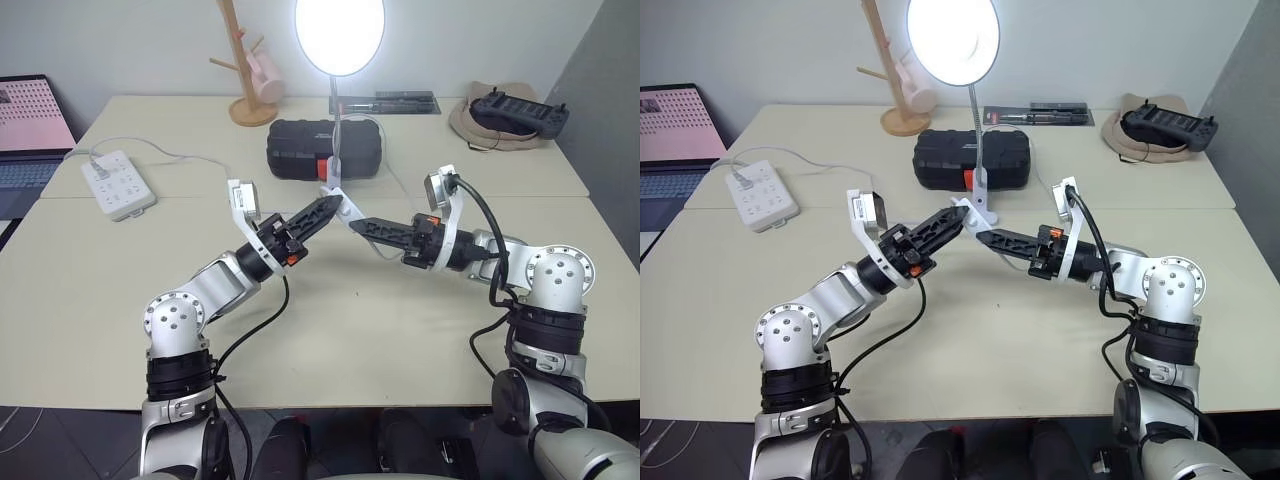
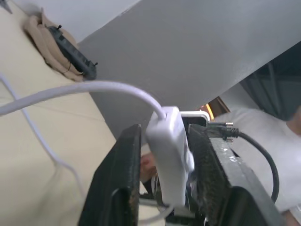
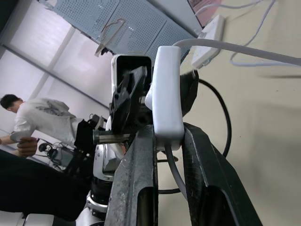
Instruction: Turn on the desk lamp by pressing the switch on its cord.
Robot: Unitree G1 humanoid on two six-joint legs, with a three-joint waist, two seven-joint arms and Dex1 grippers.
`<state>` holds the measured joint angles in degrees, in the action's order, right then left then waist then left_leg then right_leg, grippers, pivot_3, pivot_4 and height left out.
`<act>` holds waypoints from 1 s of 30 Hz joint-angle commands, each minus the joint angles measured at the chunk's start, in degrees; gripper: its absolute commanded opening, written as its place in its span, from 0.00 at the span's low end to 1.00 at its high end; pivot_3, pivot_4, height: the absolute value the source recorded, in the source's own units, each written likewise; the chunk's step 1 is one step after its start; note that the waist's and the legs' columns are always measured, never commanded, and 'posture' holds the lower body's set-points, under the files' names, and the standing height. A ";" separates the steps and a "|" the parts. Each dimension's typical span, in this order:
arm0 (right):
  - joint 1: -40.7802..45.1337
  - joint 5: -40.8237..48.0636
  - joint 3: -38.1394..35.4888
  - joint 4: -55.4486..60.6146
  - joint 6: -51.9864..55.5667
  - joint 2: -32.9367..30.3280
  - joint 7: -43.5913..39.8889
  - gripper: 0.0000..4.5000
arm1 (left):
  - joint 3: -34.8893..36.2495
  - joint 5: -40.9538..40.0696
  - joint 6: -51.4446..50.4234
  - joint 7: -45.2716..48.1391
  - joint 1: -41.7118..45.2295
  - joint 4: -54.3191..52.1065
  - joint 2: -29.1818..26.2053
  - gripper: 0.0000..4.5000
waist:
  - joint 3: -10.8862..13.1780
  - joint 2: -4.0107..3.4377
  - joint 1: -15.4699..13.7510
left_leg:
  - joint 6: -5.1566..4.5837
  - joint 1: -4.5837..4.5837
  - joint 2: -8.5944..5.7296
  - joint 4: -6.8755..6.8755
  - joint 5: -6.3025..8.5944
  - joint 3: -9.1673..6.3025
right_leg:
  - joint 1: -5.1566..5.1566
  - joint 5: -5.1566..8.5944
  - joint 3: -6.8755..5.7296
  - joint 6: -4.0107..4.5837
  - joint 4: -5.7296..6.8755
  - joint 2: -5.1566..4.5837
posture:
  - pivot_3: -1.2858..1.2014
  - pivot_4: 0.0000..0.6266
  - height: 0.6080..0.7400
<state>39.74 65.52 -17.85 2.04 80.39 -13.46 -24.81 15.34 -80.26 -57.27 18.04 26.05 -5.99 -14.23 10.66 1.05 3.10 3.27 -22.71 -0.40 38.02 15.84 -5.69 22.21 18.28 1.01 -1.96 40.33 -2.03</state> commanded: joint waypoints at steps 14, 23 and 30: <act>3.77 -37.67 36.87 -3.46 -36.77 -16.00 -22.81 0.08 | -6.90 26.74 7.11 29.09 -6.57 -6.49 -40.65 0.99 | 0.11 0.01 0.22 | 0.00 0.00 0.01 -0.18 0.01 -0.11 | 0.03 -0.08 0.00 0.05 -0.35 0.43 | 0.52 0.24 1.00; 3.37 -58.33 49.36 -12.29 -57.23 -15.23 -26.89 0.08 | -14.66 43.36 19.59 42.92 -4.72 -2.24 -46.67 0.99 | 0.18 -0.10 -0.31 | 0.03 -0.09 0.10 -0.17 -0.01 -0.07 | 0.08 -0.08 -0.03 0.05 -0.39 0.33 | 0.52 0.24 1.00; 1.95 -58.48 45.78 -11.69 -55.67 -15.13 -30.66 0.38 | -15.39 47.87 20.66 44.34 -2.46 0.13 -44.28 1.00 | 0.17 -0.09 -0.27 | 0.00 -0.07 0.09 -0.16 0.01 -0.18 | 0.06 -0.08 -0.05 0.05 -0.34 0.33 | 0.52 0.24 1.00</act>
<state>42.22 6.62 29.92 -11.42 23.77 -28.03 -53.79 -0.17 -33.39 -37.70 61.16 22.61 -5.86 -58.62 10.84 0.97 2.84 3.26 -22.79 -0.31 37.87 15.85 -5.88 22.27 18.20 0.95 -1.90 39.98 -1.70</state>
